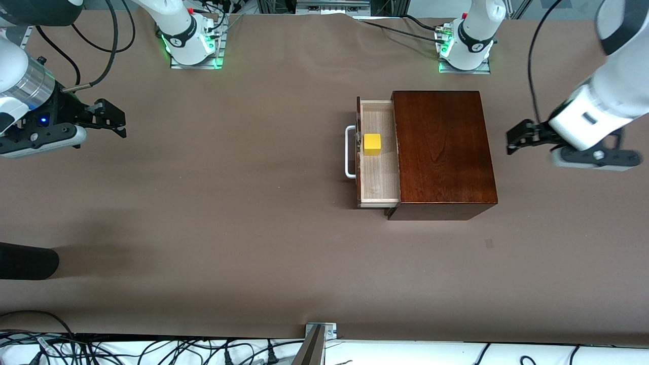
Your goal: Open drawer, take yellow block, close drawer
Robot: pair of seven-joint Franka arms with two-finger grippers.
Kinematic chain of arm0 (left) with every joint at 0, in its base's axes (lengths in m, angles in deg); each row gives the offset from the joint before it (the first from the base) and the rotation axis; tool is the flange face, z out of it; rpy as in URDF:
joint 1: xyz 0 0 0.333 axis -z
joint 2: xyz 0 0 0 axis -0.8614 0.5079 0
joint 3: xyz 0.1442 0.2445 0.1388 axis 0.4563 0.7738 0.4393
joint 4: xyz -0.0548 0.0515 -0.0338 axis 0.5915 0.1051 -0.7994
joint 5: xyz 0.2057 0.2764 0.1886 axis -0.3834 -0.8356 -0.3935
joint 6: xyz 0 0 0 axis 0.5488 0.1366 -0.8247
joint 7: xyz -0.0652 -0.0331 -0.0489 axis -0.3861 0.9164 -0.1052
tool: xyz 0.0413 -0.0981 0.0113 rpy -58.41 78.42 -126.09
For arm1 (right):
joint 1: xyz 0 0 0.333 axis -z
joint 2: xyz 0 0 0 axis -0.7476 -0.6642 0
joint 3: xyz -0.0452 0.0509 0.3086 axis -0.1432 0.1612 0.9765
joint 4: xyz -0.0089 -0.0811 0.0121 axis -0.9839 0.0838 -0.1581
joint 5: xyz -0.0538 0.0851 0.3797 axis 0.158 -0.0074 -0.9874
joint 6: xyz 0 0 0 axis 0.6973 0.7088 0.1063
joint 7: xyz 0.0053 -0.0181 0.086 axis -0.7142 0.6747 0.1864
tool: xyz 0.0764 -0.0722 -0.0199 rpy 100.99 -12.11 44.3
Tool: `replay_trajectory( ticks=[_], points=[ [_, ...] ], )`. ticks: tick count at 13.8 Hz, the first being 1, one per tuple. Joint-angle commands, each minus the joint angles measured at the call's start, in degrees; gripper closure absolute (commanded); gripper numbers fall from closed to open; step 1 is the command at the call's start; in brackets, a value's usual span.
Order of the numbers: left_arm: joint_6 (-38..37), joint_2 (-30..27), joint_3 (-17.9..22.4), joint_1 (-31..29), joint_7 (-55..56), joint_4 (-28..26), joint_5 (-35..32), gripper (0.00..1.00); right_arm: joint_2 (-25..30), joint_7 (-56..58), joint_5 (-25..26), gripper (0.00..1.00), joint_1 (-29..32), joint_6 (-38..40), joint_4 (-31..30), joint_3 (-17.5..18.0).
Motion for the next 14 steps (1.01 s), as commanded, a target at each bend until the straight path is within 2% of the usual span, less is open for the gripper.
replay_trajectory(
  ticks=[1, 2, 3, 7, 9, 14],
  points=[
    [2.53, -6.0, 1.4, 0.34, -3.78, -7.13, 1.19, 0.0, -0.06, -0.78, -0.82, 0.0, -0.89, 0.98, 0.82, 0.48],
    [-1.06, -6.35, 1.57, 0.34, -3.18, -6.61, 0.67, 0.0, 0.29, -0.44, -0.99, 0.0, -1.07, 0.72, 1.17, 0.57],
    [-1.35, -5.83, 1.57, 0.34, -3.43, -5.39, 0.4, 0.0, -0.06, 0.18, -1.52, 0.0, -1.07, 0.37, 1.17, 1.18],
    [-2.32, -5.91, 1.48, 0.17, -3.52, -4.85, 0.4, 0.0, -0.32, 0.45, -2.93, 0.0, -3.69, 1.25, 0.56, 7.06],
    [-2.32, -5.91, 1.48, 0.08, -3.7, -4.85, 0.4, 0.0, -0.94, 0.27, -2.32, 0.0, -8.6, 1.16, 0.64, 8.39],
    [-2.24, -5.3, 1.57, -0.88, -3.79, -4.76, 0.75, 0.0, -5.41, 1.67, -3.02, 0.0, -20.03, -1.11, 1.26, 8.65]
  ],
)
